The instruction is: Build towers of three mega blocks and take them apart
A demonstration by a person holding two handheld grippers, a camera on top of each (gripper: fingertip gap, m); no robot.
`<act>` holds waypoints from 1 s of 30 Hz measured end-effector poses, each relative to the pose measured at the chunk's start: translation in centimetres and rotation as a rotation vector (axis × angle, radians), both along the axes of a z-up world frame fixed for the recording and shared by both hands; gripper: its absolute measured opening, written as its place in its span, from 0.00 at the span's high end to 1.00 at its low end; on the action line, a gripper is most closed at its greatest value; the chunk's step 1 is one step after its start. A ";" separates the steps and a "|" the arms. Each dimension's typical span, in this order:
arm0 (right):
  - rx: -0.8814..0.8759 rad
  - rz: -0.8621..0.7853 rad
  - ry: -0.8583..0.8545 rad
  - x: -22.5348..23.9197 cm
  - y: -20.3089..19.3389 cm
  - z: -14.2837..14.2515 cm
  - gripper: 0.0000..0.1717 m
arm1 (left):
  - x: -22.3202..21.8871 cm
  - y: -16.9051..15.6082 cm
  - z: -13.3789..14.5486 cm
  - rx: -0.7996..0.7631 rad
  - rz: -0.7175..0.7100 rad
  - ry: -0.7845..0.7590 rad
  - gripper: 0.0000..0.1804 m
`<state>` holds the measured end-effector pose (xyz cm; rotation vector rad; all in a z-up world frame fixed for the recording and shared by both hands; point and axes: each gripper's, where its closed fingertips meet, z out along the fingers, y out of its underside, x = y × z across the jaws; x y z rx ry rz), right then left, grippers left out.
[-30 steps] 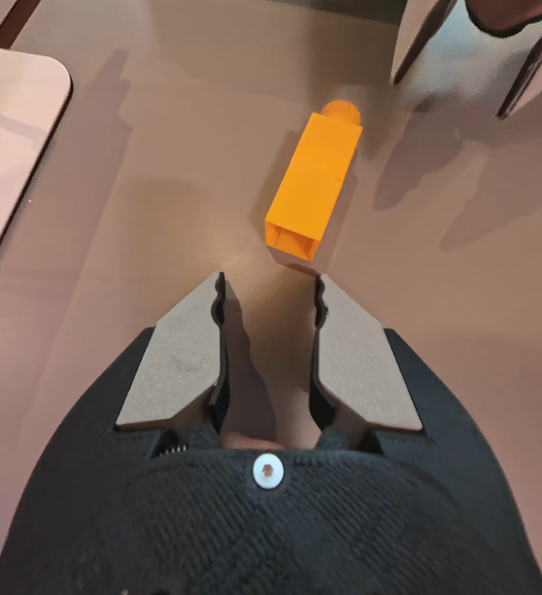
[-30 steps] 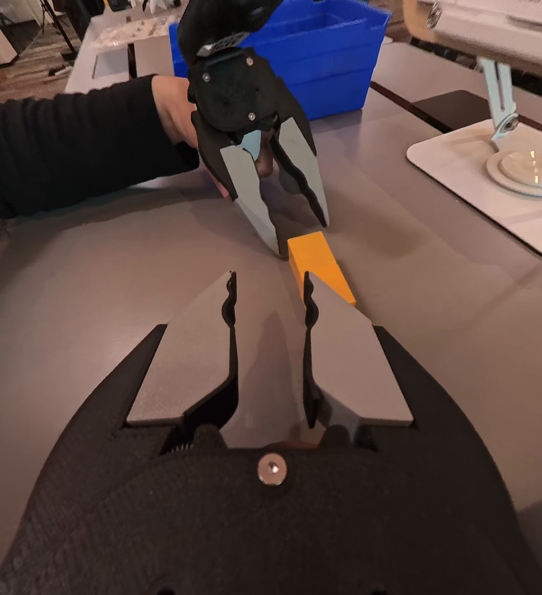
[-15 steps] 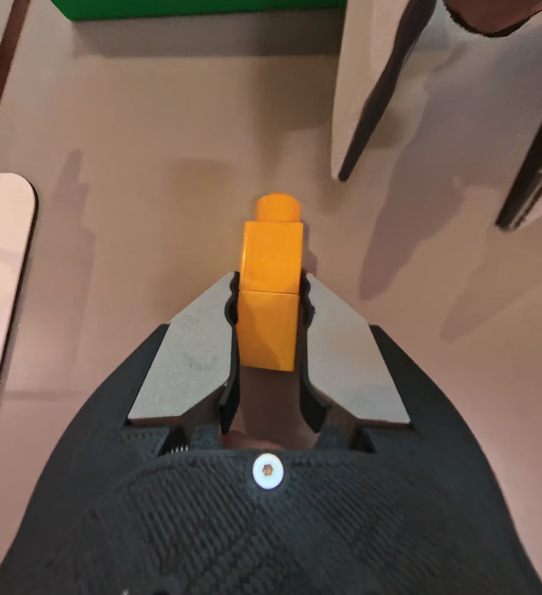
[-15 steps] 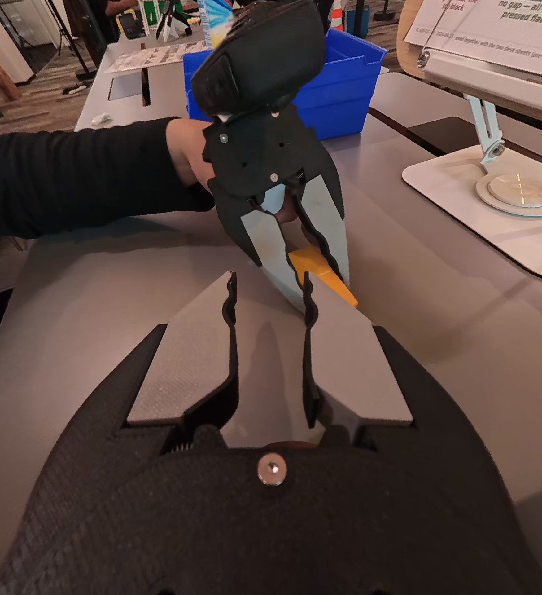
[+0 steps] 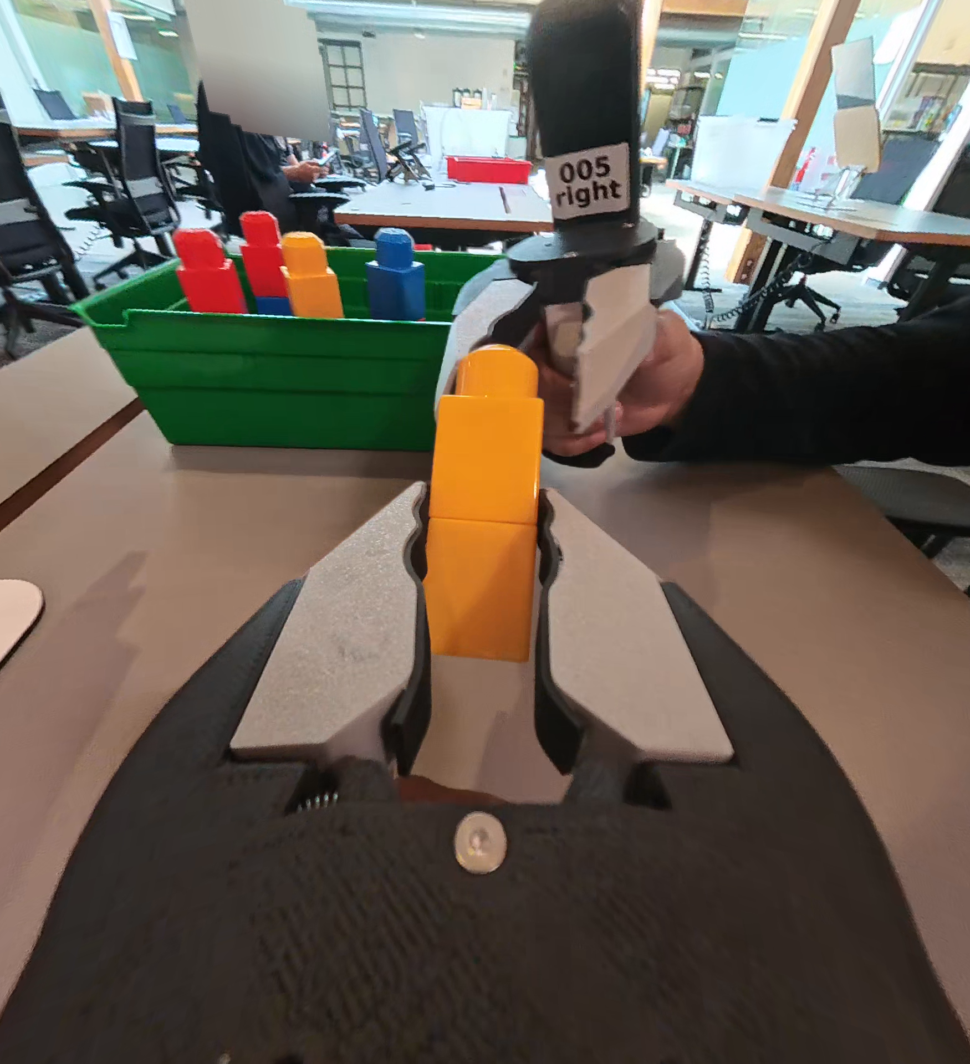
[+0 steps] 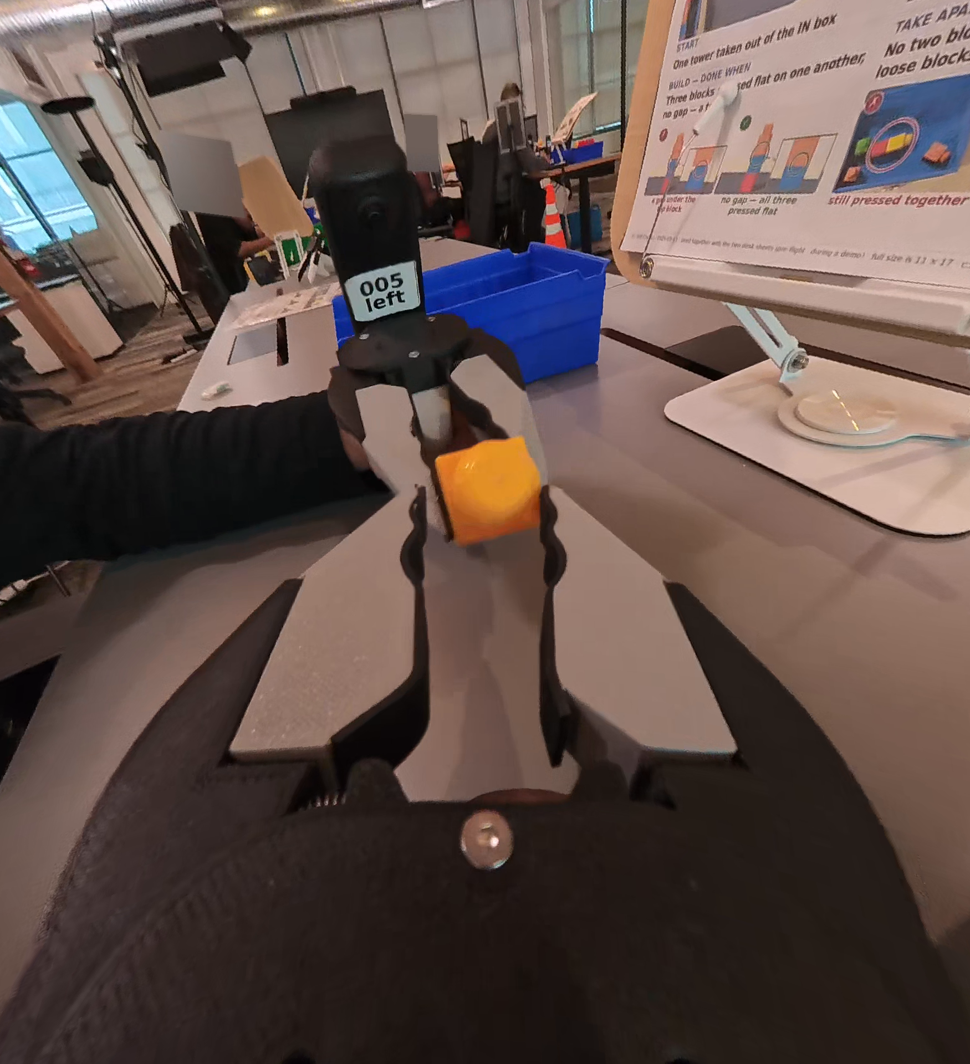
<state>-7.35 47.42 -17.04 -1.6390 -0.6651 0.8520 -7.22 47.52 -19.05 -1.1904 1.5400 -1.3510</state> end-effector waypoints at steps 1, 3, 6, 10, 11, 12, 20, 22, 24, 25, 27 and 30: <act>0.002 0.001 -0.007 -0.1 0.0 -0.1 0.82 | 0.1 -0.4 -0.2 0.008 -0.011 0.011 0.81; 0.025 0.004 -0.035 0.0 0.0 -0.3 0.82 | 0.4 -0.6 -0.6 0.015 -0.007 0.034 0.81; 0.035 -0.029 -0.091 0.0 0.4 -0.7 0.82 | 0.7 -0.2 -1.9 0.029 0.025 0.123 0.79; 0.022 -0.069 -0.202 -0.8 1.2 -2.1 0.83 | 0.7 0.4 -5.5 0.189 0.079 0.334 0.76; 0.023 -0.067 -0.215 -1.2 1.2 -2.3 0.83 | 0.7 0.4 -6.3 0.220 0.081 0.377 0.76; 0.022 -0.071 -0.227 -1.5 1.3 -2.4 0.83 | 0.7 0.3 -6.9 0.238 0.081 0.404 0.75; 0.036 -0.130 -0.359 -2.1 2.5 -4.1 0.83 | 0.2 1.0 -8.1 0.246 0.101 0.470 0.71; 0.028 -0.129 -0.379 -2.0 2.5 -4.7 0.83 | -0.6 1.6 -8.0 0.254 0.107 0.486 0.68; 0.018 -0.117 -0.348 -2.1 2.5 -4.7 0.83 | -1.3 2.5 -7.7 0.253 0.136 0.502 0.64; 0.005 -0.119 -0.336 -2.0 2.6 -4.7 0.82 | -1.6 2.9 -7.5 0.246 0.149 0.508 0.63; -0.007 -0.121 -0.307 -1.9 2.6 -4.5 0.75 | -2.0 3.2 -6.8 0.228 0.163 0.504 0.62; 0.004 -0.128 -0.268 -1.6 2.5 -3.6 0.69 | -2.3 3.4 -5.9 0.231 0.181 0.498 0.59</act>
